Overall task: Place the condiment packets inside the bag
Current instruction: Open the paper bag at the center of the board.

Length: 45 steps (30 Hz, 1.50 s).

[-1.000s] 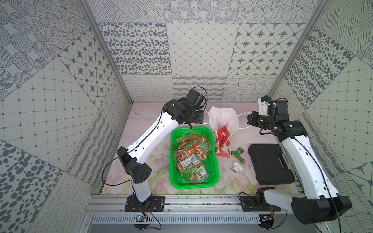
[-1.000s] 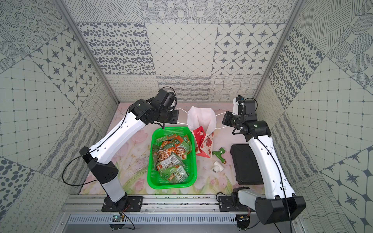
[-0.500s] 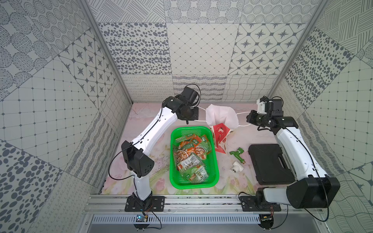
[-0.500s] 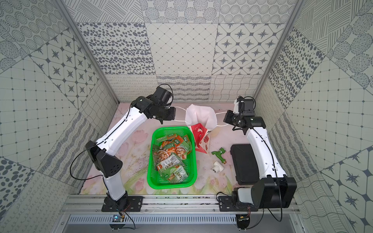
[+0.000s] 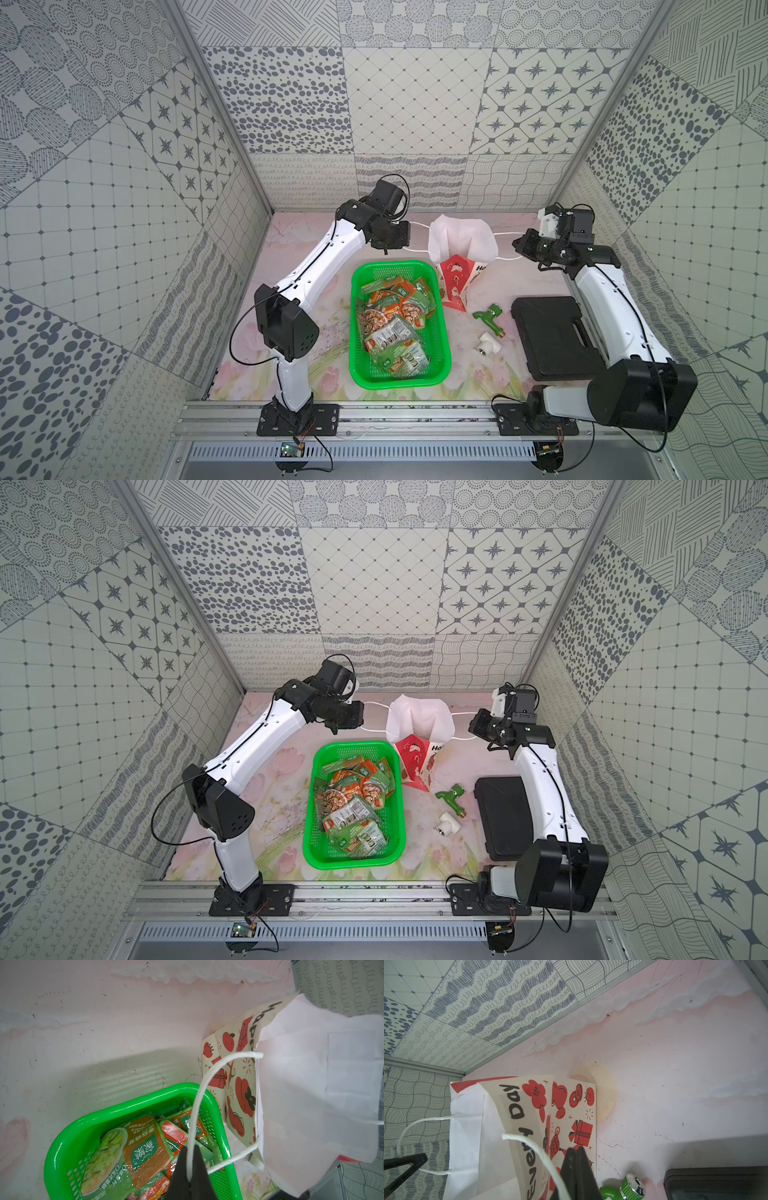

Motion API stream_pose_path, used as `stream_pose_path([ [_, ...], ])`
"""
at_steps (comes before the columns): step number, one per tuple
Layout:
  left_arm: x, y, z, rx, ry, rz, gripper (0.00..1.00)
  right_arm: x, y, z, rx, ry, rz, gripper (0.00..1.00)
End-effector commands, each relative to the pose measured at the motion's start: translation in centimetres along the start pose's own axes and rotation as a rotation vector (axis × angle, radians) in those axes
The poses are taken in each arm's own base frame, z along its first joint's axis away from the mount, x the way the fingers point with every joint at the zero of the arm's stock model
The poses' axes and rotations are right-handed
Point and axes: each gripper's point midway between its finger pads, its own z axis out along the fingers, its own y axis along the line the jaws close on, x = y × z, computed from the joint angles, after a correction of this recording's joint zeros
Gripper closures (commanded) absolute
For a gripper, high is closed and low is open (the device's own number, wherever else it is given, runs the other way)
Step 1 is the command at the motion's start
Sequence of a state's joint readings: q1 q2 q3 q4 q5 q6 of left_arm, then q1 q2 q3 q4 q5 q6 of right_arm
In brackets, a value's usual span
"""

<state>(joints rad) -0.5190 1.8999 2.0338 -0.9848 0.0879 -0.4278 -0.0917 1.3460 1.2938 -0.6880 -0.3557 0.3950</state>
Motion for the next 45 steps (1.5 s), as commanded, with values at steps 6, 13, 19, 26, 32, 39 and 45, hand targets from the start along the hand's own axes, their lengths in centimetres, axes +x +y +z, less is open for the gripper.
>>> stream_pose_path([
  [6, -0.8, -0.2, 0.2, 0.071, -0.001, -0.041, 1.00, -1.1, 0.7, -0.4, -0.099, -0.042, 0.034, 1.00],
  [13, -2.1, -0.1, -1.2, 0.069, -0.036, -0.045, 1.00, -2.3, -0.3, -1.4, -0.067, -0.079, 0.063, 1.00],
  [19, -3.2, -0.9, -2.6, 0.080, -0.044, -0.032, 1.00, -4.0, 0.5, -2.8, -0.080, -0.120, 0.071, 1.00],
  [26, -3.4, -0.5, -2.6, 0.069, -0.036, -0.034, 1.00, -5.1, 1.3, -3.7, -0.102, -0.141, 0.077, 1.00],
  [32, -3.2, 0.0, -2.8, 0.049, -0.026, -0.031, 1.00, -5.2, 1.8, -4.5, -0.112, -0.147, 0.073, 1.00],
  [39, -2.3, -0.7, -3.2, 0.097, 0.006, -0.037, 1.00, -4.1, 2.0, -4.5, -0.135, -0.120, 0.080, 1.00],
  [45, -1.0, 0.4, -0.5, 0.087, 0.050, -0.056, 1.00, -2.0, -0.1, -1.9, -0.101, -0.064, 0.095, 1.00],
])
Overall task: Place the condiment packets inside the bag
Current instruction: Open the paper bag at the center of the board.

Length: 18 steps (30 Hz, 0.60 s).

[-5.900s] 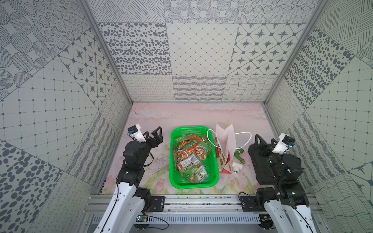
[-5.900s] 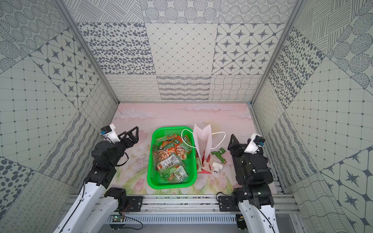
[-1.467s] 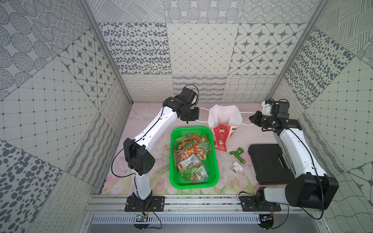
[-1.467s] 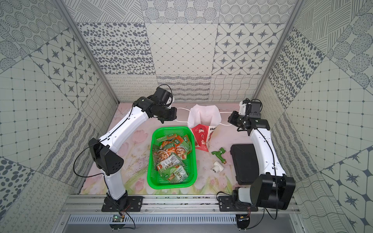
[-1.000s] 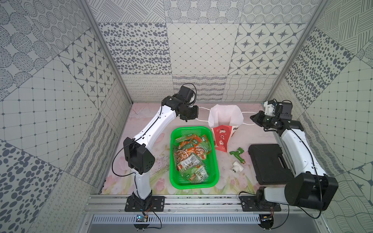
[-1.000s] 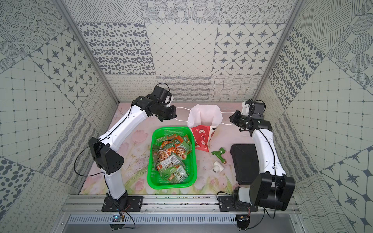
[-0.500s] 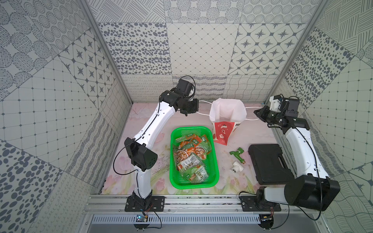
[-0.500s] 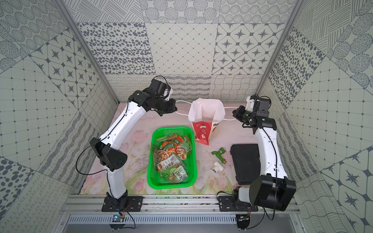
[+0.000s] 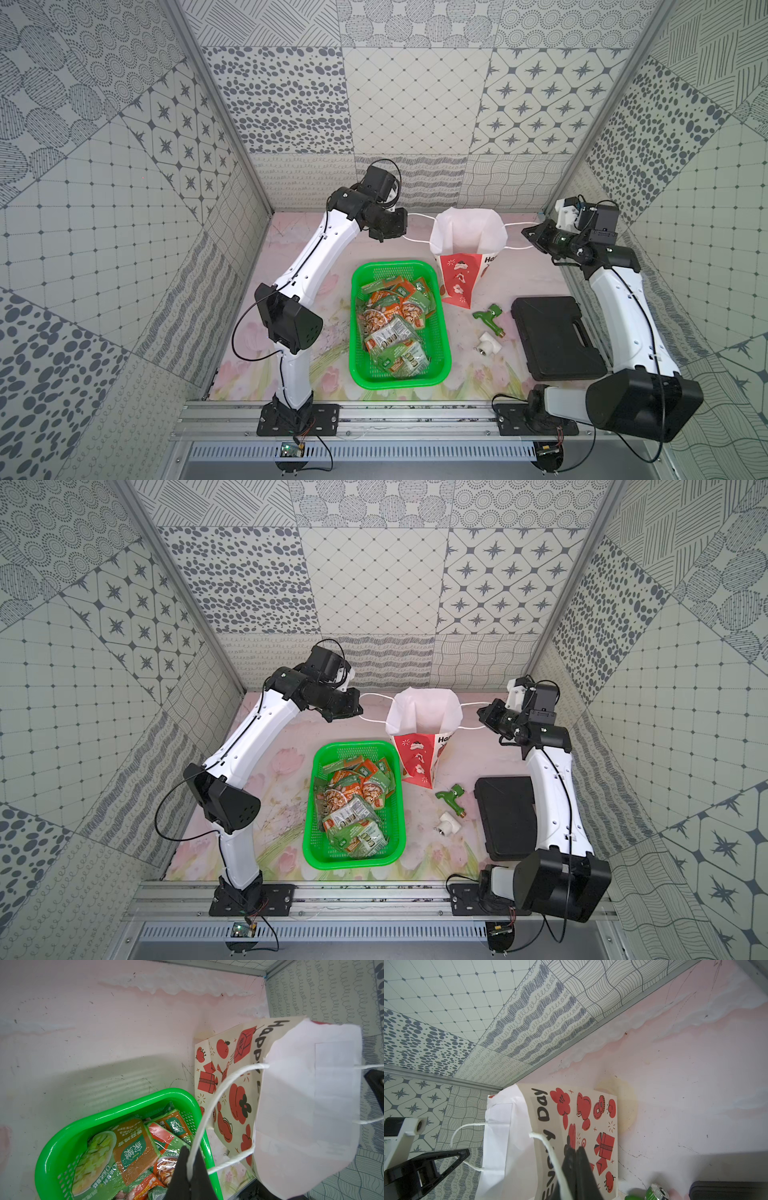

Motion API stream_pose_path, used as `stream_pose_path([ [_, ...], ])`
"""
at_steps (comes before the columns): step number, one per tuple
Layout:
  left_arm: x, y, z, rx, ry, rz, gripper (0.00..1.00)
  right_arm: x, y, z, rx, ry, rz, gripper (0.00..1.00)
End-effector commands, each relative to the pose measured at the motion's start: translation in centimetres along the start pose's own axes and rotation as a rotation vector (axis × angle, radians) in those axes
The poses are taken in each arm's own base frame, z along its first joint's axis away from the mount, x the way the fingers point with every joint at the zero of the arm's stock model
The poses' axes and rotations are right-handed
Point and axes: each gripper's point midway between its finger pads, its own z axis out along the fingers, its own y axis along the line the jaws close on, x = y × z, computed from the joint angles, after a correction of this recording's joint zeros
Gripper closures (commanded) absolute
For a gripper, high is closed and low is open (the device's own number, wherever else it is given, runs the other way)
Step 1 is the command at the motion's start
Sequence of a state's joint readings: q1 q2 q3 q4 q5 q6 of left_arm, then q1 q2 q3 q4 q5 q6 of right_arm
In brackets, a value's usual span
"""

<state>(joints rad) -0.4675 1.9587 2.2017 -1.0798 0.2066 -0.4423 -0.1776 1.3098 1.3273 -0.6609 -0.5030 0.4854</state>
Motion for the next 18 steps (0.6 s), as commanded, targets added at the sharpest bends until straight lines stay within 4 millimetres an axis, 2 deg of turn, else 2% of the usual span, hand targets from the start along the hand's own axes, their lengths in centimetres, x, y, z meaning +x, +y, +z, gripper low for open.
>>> stream_pose_path([
  [1, 0.8, 1.2, 1.4, -0.002, 0.040, -0.010, 1.00, 0.6, -1.7, 0.9, 0.033, 0.003, -0.006, 1.00],
  [3, 0.8, 1.5, 1.5, -0.011, 0.043, -0.015, 1.00, 0.5, -2.2, 1.0, 0.049, -0.001, -0.007, 1.00],
  [6, 0.4, 1.4, 0.8, -0.013, 0.027, -0.012, 1.00, -0.1, -1.8, 0.5, 0.042, -0.016, -0.010, 1.00],
  [10, 0.1, 0.7, 0.0, 0.014, 0.013, -0.010, 1.00, -0.6, -0.8, 0.3, 0.009, -0.021, -0.011, 1.00],
  [13, 0.3, -0.1, 0.3, 0.063, 0.028, -0.018, 0.99, -0.4, -0.2, 0.5, -0.039, -0.013, -0.005, 1.00],
  [15, 0.7, -0.9, 0.8, 0.122, 0.046, -0.026, 0.94, 0.1, 0.0, 0.9, -0.071, 0.001, 0.005, 1.00],
  [18, 1.0, -2.1, 1.3, 0.213, 0.065, -0.054, 0.80, 0.6, 0.0, 1.4, -0.102, 0.013, 0.020, 1.00],
])
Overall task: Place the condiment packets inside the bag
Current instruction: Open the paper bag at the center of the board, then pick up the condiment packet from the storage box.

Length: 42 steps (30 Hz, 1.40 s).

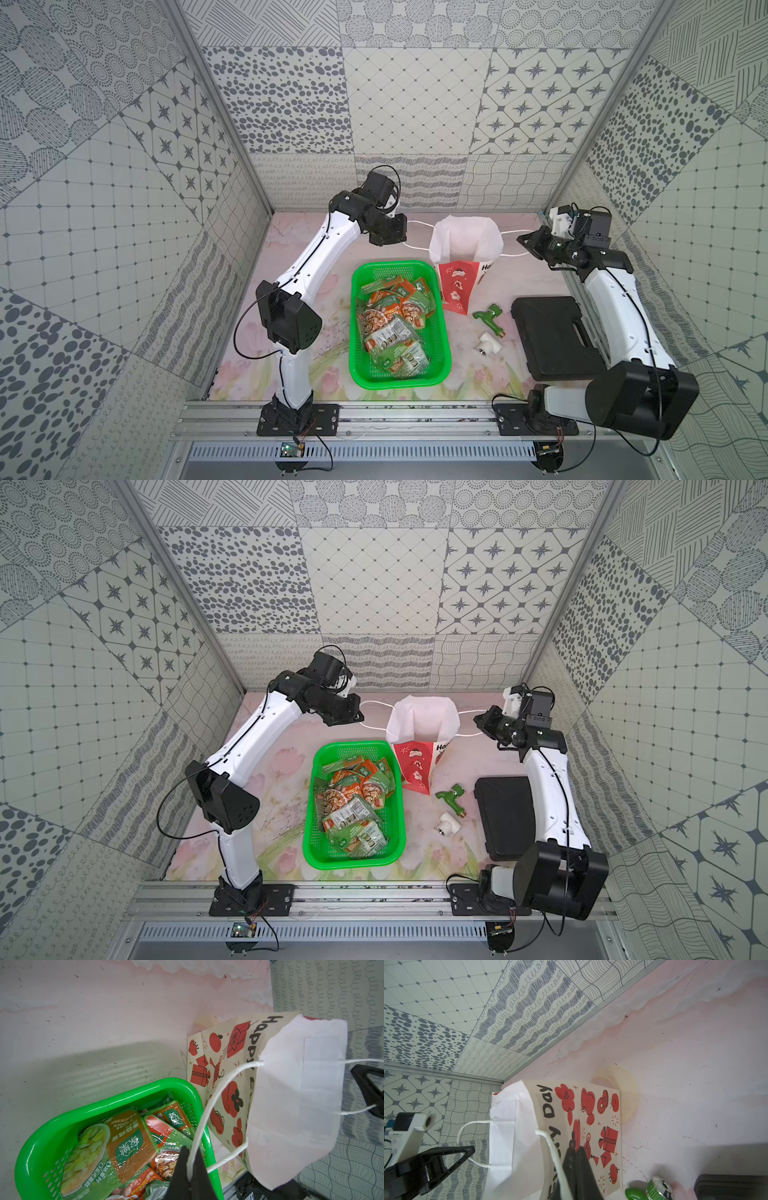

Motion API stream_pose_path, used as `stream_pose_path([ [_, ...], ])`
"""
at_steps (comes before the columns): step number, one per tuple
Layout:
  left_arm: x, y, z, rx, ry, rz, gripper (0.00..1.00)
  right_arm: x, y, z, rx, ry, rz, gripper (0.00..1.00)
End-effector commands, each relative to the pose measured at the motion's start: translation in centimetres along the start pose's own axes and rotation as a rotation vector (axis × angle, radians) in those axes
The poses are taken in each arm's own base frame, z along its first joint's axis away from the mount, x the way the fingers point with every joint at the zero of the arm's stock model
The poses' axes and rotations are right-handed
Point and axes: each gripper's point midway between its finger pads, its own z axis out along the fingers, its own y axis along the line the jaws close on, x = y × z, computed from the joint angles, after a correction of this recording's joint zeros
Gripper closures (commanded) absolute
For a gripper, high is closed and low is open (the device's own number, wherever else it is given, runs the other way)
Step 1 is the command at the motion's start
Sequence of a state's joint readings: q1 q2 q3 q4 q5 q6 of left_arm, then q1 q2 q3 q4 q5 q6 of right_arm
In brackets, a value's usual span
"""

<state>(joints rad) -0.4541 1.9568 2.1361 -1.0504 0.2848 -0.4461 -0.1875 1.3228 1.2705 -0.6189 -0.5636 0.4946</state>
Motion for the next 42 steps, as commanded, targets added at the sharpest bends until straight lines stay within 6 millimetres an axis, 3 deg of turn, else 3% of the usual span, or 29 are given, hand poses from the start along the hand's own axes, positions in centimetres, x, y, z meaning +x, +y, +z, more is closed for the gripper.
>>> stream_pose_path([
  [1, 0.0, -2.7, 0.1, 0.187, 0.011, -0.029, 0.76, -0.4, 0.8, 0.3, -0.075, -0.022, -0.009, 1.00],
  [6, 0.0, -4.5, -0.9, 0.269, 0.005, -0.035, 0.49, -0.4, 1.1, 0.3, -0.092, -0.019, -0.009, 1.00],
  [12, 0.5, -5.8, -3.2, 0.283, -0.033, -0.014, 0.41, -0.6, 1.4, 0.1, -0.101, -0.023, -0.009, 1.00],
  [16, 1.9, -4.5, -4.1, 0.209, -0.073, -0.018, 0.36, -0.4, 1.4, 0.2, -0.103, -0.019, -0.008, 1.00],
  [24, 7.9, 0.6, -5.6, 0.051, -0.122, -0.039, 0.23, -0.2, 1.3, 0.2, -0.101, -0.018, -0.014, 1.00],
  [26, 10.1, 1.2, -5.4, 0.033, -0.100, -0.025, 0.17, -0.1, 1.2, 0.2, -0.099, -0.017, -0.016, 1.00],
  [28, 12.5, 1.2, -4.8, 0.021, -0.060, 0.008, 0.01, 0.0, 1.1, 0.2, -0.094, -0.018, -0.019, 1.00],
  [33, 18.5, 1.3, -3.1, -0.016, 0.075, 0.108, 0.01, 0.4, 0.7, 0.3, -0.082, -0.020, -0.026, 1.00],
  [39, 23.5, 0.5, -1.8, -0.049, 0.210, 0.197, 0.01, 0.5, 0.6, 0.6, -0.086, -0.024, -0.027, 1.00],
  [42, 25.4, 1.0, -0.2, -0.111, 0.291, 0.238, 0.07, 0.6, 0.5, 0.6, -0.085, -0.026, -0.028, 1.00],
])
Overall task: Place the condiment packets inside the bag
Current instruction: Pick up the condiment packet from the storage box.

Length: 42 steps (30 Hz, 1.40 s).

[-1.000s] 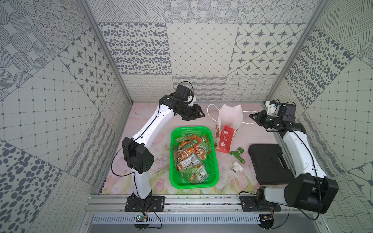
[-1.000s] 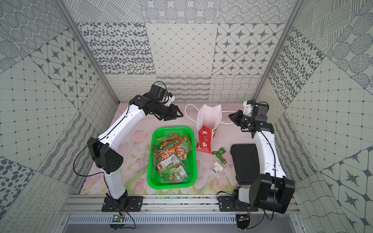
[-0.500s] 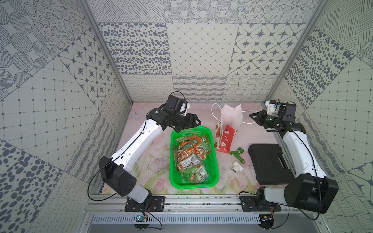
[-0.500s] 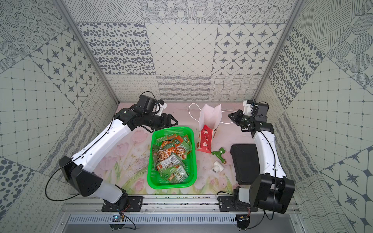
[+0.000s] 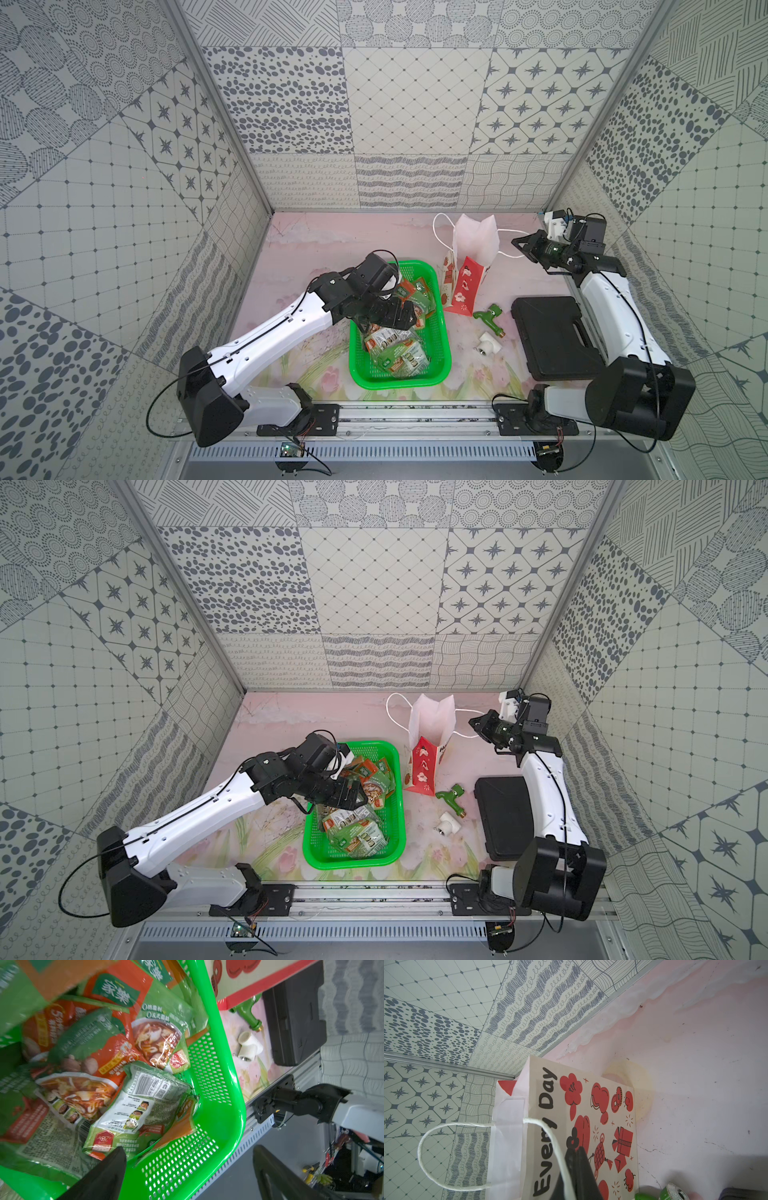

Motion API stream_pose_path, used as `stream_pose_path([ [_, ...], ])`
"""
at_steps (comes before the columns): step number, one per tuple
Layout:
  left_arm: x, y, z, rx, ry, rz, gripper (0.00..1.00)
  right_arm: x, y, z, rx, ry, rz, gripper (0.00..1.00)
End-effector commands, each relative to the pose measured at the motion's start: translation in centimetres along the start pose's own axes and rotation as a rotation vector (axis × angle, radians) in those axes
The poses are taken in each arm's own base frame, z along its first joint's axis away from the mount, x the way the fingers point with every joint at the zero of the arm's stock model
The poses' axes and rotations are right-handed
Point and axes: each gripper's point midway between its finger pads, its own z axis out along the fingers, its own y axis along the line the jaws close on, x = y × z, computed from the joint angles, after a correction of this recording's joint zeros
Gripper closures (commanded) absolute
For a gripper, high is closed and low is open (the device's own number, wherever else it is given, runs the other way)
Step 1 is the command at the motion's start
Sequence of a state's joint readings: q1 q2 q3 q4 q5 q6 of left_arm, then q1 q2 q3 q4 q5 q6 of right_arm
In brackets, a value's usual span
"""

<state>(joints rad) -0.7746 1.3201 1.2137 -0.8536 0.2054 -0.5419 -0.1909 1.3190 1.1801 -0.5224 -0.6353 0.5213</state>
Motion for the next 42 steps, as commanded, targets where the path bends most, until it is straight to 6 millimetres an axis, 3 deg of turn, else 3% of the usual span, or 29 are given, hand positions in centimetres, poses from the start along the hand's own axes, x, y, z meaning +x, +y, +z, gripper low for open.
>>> stream_pose_path([
  [1, 3.4, 1.1, 2.6, -0.142, 0.134, 0.095, 0.09, -0.7, 0.8, -0.6, -0.019, -0.051, -0.054, 1.00],
  [11, 4.4, 2.0, 5.6, -0.266, 0.243, 0.142, 0.42, -0.6, 0.9, -0.6, -0.023, -0.056, -0.057, 1.00],
  [18, 4.7, 2.1, 7.3, -0.281, 0.265, 0.146, 0.54, -0.5, 0.9, -0.6, -0.031, -0.055, -0.056, 1.00],
  [20, 4.6, 2.3, 7.8, -0.290, 0.265, 0.143, 0.64, -0.5, 0.9, -0.6, -0.032, -0.055, -0.055, 1.00],
  [24, 4.3, 2.6, 8.0, -0.314, 0.262, 0.141, 0.96, -0.4, 1.0, -0.6, -0.036, -0.057, -0.056, 1.00],
  [27, 3.8, 2.4, 6.8, -0.331, 0.245, 0.147, 1.00, -0.3, 0.9, -0.6, -0.039, -0.057, -0.054, 1.00],
  [33, 1.8, 0.8, 2.5, -0.308, 0.127, 0.163, 1.00, -0.1, 1.0, -1.0, -0.039, -0.072, -0.053, 1.00],
  [42, -1.9, -3.9, -3.8, -0.169, -0.046, 0.183, 1.00, 0.0, 1.1, -1.2, -0.040, -0.080, -0.054, 1.00],
])
